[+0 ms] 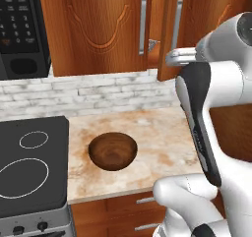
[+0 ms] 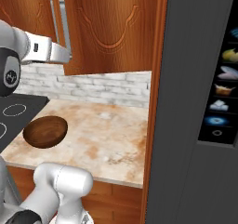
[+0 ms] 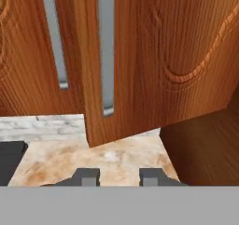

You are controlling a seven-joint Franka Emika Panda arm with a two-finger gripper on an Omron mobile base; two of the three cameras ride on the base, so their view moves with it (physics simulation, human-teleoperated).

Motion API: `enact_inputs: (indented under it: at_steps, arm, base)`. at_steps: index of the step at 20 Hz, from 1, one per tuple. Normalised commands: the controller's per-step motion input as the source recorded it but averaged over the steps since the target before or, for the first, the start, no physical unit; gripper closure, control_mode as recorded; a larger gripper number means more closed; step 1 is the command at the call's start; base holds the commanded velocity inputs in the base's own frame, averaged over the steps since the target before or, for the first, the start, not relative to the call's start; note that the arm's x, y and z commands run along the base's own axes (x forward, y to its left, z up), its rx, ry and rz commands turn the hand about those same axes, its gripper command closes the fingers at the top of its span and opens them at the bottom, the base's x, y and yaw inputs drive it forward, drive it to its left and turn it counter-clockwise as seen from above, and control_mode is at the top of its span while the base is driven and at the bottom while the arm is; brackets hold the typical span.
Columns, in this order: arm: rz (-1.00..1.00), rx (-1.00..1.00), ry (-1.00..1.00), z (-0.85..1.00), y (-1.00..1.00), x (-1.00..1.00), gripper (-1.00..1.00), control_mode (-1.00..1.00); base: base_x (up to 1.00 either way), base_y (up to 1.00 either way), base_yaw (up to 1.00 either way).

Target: Open the cabinet and setup a tea strainer by placing it in the bowl upright.

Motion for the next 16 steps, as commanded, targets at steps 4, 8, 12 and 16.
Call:
enact_inputs:
  at_steps: [4,8,12,16]
  arm:
    - [-0.01,-0.22,0.22,0.17,0.56,0.03,-1.0,-1.0]
    - [0.01,-0.28,0.34,0.0,0.33,0.21,-1.0,-1.0]
    - [0.0,-0.42,0.09,-0.01,0.41,0.17,-1.0,-1.0]
    - [0.05,-0.28,0.05,-0.1,0.05,0.18,-1.0,-1.0]
  base:
    - [0.0,0.0,0.0]
    - [0.0,0.0,0.0]
    - [0.0,0.0,0.0]
    - [0.0,0.0,0.0]
